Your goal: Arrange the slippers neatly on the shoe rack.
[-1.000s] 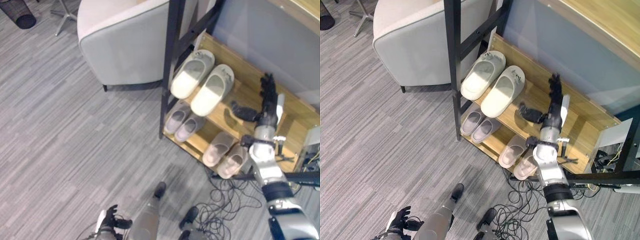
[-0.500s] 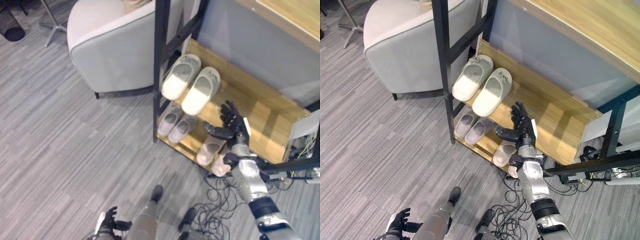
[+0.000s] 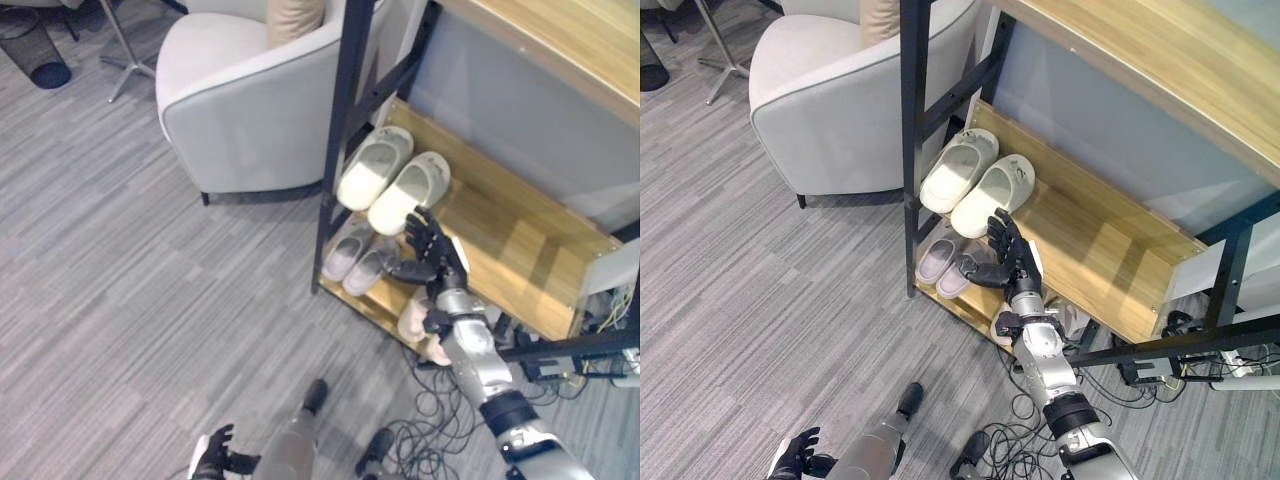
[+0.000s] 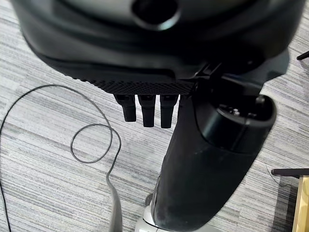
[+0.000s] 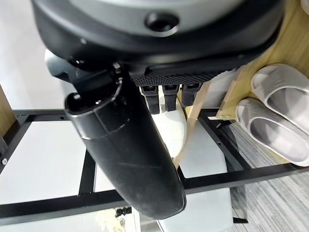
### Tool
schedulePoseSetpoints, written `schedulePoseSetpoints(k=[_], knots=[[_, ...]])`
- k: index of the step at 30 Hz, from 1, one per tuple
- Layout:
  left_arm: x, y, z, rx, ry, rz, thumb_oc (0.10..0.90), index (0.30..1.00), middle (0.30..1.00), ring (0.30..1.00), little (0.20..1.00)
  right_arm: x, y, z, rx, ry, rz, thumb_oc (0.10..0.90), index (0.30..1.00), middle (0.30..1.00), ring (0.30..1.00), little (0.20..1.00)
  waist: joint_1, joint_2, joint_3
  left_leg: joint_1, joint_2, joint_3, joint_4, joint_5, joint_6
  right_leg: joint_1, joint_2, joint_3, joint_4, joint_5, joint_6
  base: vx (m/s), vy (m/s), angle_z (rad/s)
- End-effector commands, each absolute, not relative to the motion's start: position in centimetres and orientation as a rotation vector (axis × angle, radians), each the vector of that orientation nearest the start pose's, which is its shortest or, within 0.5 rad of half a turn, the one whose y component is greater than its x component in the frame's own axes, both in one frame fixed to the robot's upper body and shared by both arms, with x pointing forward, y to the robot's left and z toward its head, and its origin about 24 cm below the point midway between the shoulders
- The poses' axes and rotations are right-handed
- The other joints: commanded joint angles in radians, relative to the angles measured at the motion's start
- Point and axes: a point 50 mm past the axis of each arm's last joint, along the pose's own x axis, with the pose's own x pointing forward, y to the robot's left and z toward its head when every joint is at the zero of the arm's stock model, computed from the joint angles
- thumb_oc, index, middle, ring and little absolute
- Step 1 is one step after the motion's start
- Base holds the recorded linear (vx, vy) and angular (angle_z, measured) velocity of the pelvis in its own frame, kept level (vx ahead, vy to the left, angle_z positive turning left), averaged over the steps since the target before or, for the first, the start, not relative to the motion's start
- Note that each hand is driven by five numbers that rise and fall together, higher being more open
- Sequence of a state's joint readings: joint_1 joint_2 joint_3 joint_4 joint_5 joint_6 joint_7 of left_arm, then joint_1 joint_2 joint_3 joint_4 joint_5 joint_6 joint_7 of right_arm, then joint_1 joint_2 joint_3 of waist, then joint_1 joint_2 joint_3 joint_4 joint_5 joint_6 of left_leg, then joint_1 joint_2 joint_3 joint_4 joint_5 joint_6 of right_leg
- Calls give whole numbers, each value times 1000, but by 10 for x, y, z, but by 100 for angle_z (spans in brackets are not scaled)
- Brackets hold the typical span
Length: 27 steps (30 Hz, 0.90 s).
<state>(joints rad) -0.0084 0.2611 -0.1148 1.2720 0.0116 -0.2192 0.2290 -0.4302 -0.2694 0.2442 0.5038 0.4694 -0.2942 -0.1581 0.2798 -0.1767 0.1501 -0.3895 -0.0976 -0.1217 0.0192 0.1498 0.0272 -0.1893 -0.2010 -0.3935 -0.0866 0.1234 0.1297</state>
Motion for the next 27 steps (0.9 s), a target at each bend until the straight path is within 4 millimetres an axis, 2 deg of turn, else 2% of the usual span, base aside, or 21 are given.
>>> schedulePoseSetpoints(k=[1, 7, 12, 15, 16, 17, 18, 19, 22, 23, 27], knots=[[104, 257, -148, 482, 1003, 225, 800, 900, 900, 900, 900, 353, -165, 152, 76, -466, -21, 800, 900, 900, 900, 900, 35, 17, 20, 133, -1, -9, -106, -86, -13, 119, 20, -10, -1, 60, 41, 0, 0, 0], [104, 258, -147, 481, 1008, 241, 800, 900, 900, 900, 900, 348, -171, 159, 28, -509, -53, 800, 900, 900, 900, 900, 30, 14, 18, 139, -3, -9, -106, -88, -13, 126, 20, -12, 0, 62, 43, 0, 0, 0], [96, 262, -149, 488, 1041, 248, 800, 900, 900, 900, 900, 331, -182, 146, -28, -507, -73, 800, 900, 900, 900, 900, 16, 16, 7, 161, -1, -3, -106, -95, -10, 139, 21, 1, 8, 70, 44, 11, 4, 1], [92, 262, -149, 417, 1040, 284, 800, 900, 900, 900, 900, 298, -204, 142, -163, -552, -110, 800, 900, 900, 900, 900, -10, 28, -12, 194, 2, 12, -106, -102, -7, 158, 17, 12, 19, 70, 47, 43, 7, -2], [89, 263, -150, 394, 1041, 296, 800, 900, 900, 900, 900, 289, -208, 140, -193, -559, -115, 800, 900, 900, 900, 900, -15, 32, -17, 203, 5, 15, -106, -102, -7, 163, 17, 16, 21, 68, 47, 0, 0, 0], [89, 263, -150, 394, 1041, 295, 800, 900, 900, 900, 900, 288, -208, 140, -193, -558, -116, 800, 900, 900, 900, 900, -17, 31, -20, 198, 3, 13, -106, -98, -6, 160, 16, 13, 21, 70, 47, 0, 0, 0], [86, 264, -150, 359, 1048, 329, 800, 900, 900, 900, 900, 271, -213, 134, -230, -553, -103, 800, 900, 900, 900, 900, -36, 38, -30, 215, 8, 24, -106, -98, -7, 170, 16, 19, 26, 63, 46, 10, -5, -9], [85, 263, -150, 360, 1050, 328, 800, 900, 900, 900, 900, 270, -213, 133, -231, -550, -103, 800, 900, 900, 900, 900, -35, 39, -30, 217, 8, 24, -106, -98, -7, 172, 16, 19, 26, 63, 46, 21, -17, -13], [79, 261, -153, 342, 1075, 336, 800, 900, 900, 900, 900, 248, -216, 104, -250, -430, -59, 800, 900, 900, 900, 900, -61, 48, -48, 254, 16, 48, -106, -103, -8, 196, 16, 31, 35, 51, 42, 13, -37, -22], [76, 260, -154, 337, 1088, 331, 800, 900, 900, 900, 900, 237, -221, 80, -270, -313, -35, 800, 900, 900, 900, 900, -83, 55, -66, 275, 22, 61, -106, -106, -10, 207, 17, 38, 35, 44, 39, 18, -53, -34], [71, 257, -157, 373, 1124, 296, 800, 900, 900, 900, 900, 212, -234, 13, -316, 0, -70, 800, 900, 900, 900, 900, -116, 66, -94, 309, 38, 84, -106, -107, -20, 229, 25, 51, 23, 26, 32, -12, -58, -24]])
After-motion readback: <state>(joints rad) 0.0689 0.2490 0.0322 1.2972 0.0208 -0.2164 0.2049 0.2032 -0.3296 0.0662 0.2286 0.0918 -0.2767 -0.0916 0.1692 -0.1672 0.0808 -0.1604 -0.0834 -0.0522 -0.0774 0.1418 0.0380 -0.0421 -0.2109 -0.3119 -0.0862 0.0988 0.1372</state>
